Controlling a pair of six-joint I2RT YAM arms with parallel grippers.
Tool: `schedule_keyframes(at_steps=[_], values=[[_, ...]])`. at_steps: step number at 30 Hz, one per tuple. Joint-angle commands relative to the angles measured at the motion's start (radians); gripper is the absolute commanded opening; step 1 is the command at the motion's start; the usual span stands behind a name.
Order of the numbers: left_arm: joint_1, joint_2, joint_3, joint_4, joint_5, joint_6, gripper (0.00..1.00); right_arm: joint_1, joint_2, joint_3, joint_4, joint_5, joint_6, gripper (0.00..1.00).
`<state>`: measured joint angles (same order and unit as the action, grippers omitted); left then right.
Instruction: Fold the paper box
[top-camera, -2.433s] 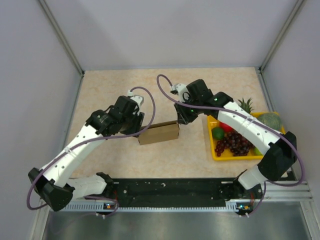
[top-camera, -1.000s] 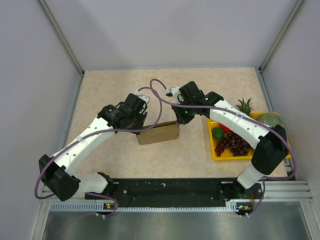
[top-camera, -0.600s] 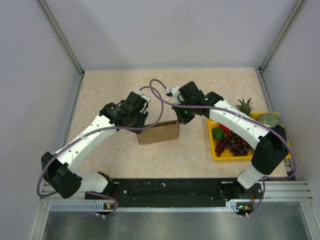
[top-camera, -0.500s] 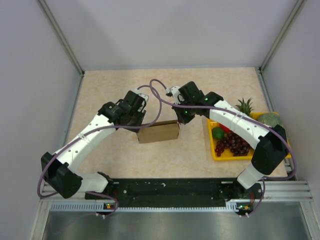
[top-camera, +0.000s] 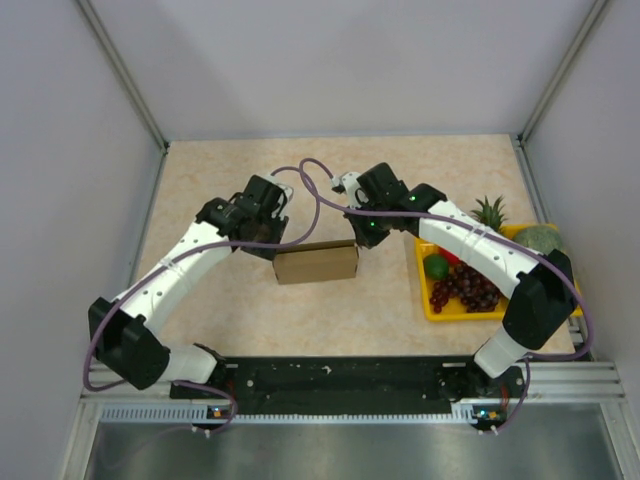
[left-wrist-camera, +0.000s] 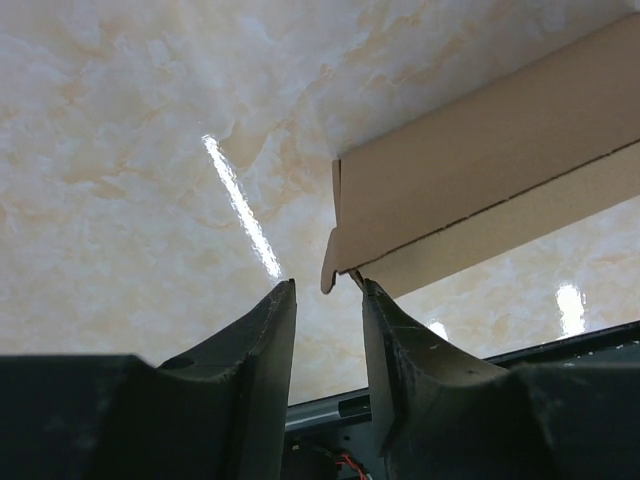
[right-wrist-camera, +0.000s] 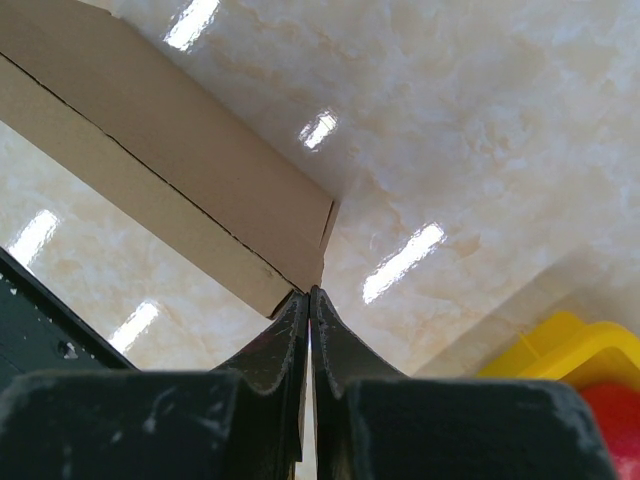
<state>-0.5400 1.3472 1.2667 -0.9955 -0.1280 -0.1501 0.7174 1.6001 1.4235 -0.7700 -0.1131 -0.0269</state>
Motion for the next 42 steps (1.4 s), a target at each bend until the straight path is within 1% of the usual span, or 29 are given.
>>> schedule_keyframes(at_steps=[1, 3, 8, 9, 10, 14, 15, 16, 18, 22, 28, 33, 35, 40, 42], values=[[0.026, 0.027, 0.043, 0.038, 0.03, 0.033, 0.38, 0.01, -0.025, 0.032, 0.023, 0.012, -0.013, 0.0], [0.034, 0.035, 0.048, 0.046, 0.037, 0.041, 0.38, 0.01, -0.025, 0.032, 0.023, 0.006, -0.015, 0.0], [0.035, 0.055, 0.063, 0.047, 0.073, 0.052, 0.28, 0.011, -0.022, 0.032, 0.023, 0.003, -0.013, 0.0], [0.035, 0.056, 0.065, 0.049, 0.08, 0.052, 0.25, 0.011, -0.022, 0.032, 0.023, 0.001, -0.011, 0.0], [0.035, 0.058, 0.063, 0.047, 0.09, 0.05, 0.17, 0.014, -0.022, 0.032, 0.023, 0.003, -0.011, 0.0], [0.035, 0.058, 0.068, 0.047, 0.12, 0.04, 0.02, 0.025, -0.02, 0.032, 0.023, 0.009, 0.002, 0.0], [0.035, 0.059, 0.075, 0.037, 0.123, 0.028, 0.0, 0.027, -0.02, 0.034, 0.023, 0.006, 0.019, 0.0], [0.035, 0.072, 0.082, 0.029, 0.155, 0.02, 0.0, 0.028, -0.02, 0.035, 0.021, 0.004, 0.019, 0.0], [0.035, 0.085, 0.095, 0.008, 0.208, -0.006, 0.0, 0.034, -0.015, 0.043, 0.021, -0.009, 0.086, 0.0], [0.035, 0.113, 0.094, -0.006, 0.209, -0.055, 0.0, 0.047, -0.011, 0.06, 0.011, -0.022, 0.185, 0.0], [0.032, 0.124, 0.114, -0.009, 0.232, -0.083, 0.0, 0.048, -0.002, 0.097, -0.028, -0.026, 0.312, 0.0], [0.031, 0.141, 0.123, -0.015, 0.234, -0.111, 0.0, 0.047, 0.015, 0.126, -0.048, -0.074, 0.436, 0.0], [0.026, 0.141, 0.117, -0.012, 0.237, -0.114, 0.0, 0.047, 0.024, 0.133, -0.046, -0.077, 0.456, 0.0], [0.018, 0.121, 0.094, 0.004, 0.238, -0.126, 0.0, 0.048, 0.023, 0.088, -0.035, -0.096, 0.53, 0.0], [0.017, 0.113, 0.076, 0.011, 0.238, -0.132, 0.0, 0.051, 0.009, 0.048, -0.019, -0.057, 0.562, 0.0]])
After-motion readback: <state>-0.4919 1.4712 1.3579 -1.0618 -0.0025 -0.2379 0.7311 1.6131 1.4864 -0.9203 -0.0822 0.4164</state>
